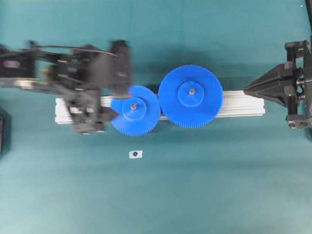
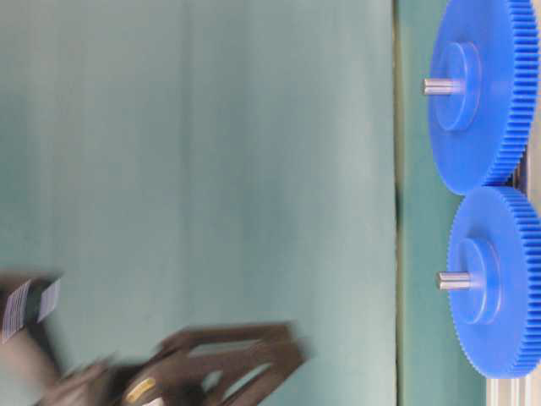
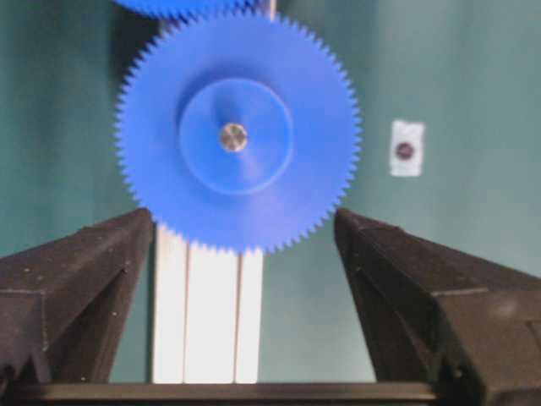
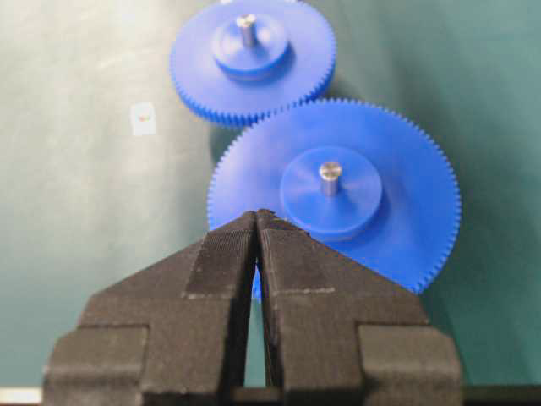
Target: Insert the small gear onto the shaft.
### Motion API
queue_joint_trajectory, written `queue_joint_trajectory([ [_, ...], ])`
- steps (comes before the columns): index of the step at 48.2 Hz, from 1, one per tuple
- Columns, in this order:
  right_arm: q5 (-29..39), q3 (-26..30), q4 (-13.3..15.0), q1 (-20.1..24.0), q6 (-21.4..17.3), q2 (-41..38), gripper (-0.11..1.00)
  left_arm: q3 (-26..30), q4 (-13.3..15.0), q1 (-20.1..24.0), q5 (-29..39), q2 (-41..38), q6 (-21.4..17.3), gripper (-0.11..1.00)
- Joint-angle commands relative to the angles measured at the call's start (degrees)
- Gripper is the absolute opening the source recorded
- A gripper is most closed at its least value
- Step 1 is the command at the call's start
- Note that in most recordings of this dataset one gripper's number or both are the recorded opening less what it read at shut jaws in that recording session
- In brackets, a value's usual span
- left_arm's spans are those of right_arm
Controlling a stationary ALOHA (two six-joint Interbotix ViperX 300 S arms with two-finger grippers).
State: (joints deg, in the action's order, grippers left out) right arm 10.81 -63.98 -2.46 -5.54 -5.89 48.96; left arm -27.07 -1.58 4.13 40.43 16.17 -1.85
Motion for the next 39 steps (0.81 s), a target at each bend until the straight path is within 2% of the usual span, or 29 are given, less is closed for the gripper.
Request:
queue_joint_trajectory([
  [1, -0.3, 0.5, -0.1, -0.2, -0.4, 0.0, 0.10, -1.0, -0.1, 0.3, -0.2, 5.4, 0.2, 0.86],
  [11, -0.2, 0.4, -0.1, -0.3, -0.4, 0.2, 0.10, -6.5, -0.1, 0.3, -2.5, 14.6, 0.7, 0.86],
  [22, -0.2, 0.4, -0.1, -0.2, -0.4, 0.4, 0.10, -12.9, -0.1, 0.2, -6.0, 22.1, 5.1, 0.86],
  [39, -0.2, 0.4, -0.1, -0.2, -0.5, 0.6, 0.10, -15.6, -0.1, 0.2, -8.6, 26.5, 5.9, 0.86],
])
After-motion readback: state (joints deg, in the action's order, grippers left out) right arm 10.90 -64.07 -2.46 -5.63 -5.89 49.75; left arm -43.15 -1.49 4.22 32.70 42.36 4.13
